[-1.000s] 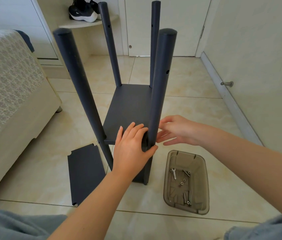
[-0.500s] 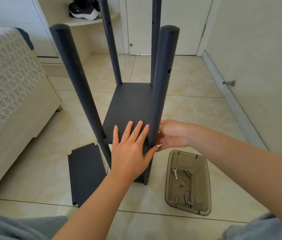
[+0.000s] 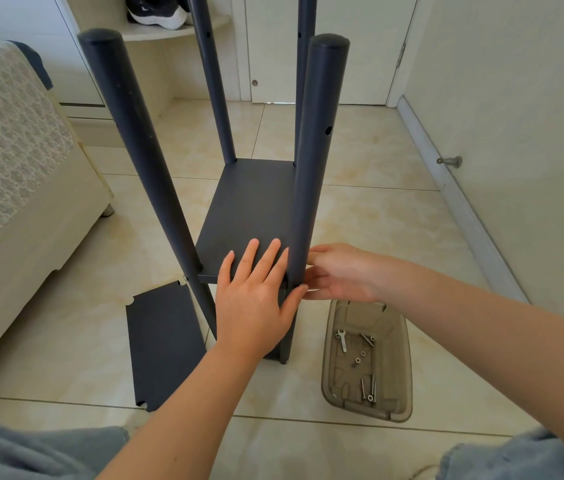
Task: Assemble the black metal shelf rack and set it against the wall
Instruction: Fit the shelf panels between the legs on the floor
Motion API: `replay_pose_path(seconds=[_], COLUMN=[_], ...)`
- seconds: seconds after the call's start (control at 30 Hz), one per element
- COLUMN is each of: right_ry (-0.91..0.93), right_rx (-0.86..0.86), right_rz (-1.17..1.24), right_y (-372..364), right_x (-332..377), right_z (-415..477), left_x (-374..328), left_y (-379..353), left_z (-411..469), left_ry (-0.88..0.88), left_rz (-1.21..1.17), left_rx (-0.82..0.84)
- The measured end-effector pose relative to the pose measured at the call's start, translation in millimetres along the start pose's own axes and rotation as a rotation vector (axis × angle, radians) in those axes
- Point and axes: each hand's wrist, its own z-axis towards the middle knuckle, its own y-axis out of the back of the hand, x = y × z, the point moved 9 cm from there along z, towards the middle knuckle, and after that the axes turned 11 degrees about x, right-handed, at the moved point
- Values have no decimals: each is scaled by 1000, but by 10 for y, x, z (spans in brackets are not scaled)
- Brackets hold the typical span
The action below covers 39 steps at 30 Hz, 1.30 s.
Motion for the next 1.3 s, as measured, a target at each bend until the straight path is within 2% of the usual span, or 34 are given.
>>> replay_pose_path(seconds=[0.2, 0.4, 0.63, 0.8, 1.0, 1.3], right_ry=[10, -101, -307, -410, -500, -557], right_rx=[10, -23, -220, -311, -301, -132], right_rz=[-54, -140, -245, -318, -573, -825], right_y=[70, 393, 977, 1117, 1087, 860], right_x=[-46, -382, -1181, -1748, -2315, -2709], right_z=[-204, -361, -342, -93, 198, 564], left_x=[3, 12, -5, -33, 8, 20], left_y=[22, 19, -9, -8, -23, -90], left_z=[-30, -66, -73, -45, -65, -66], left_ry=[-4, -25, -29, 0, -21, -27], left_rz=[-13, -15, -33, -43, -40, -39], left_rx=[-102, -179, -203, -190, -189, -171])
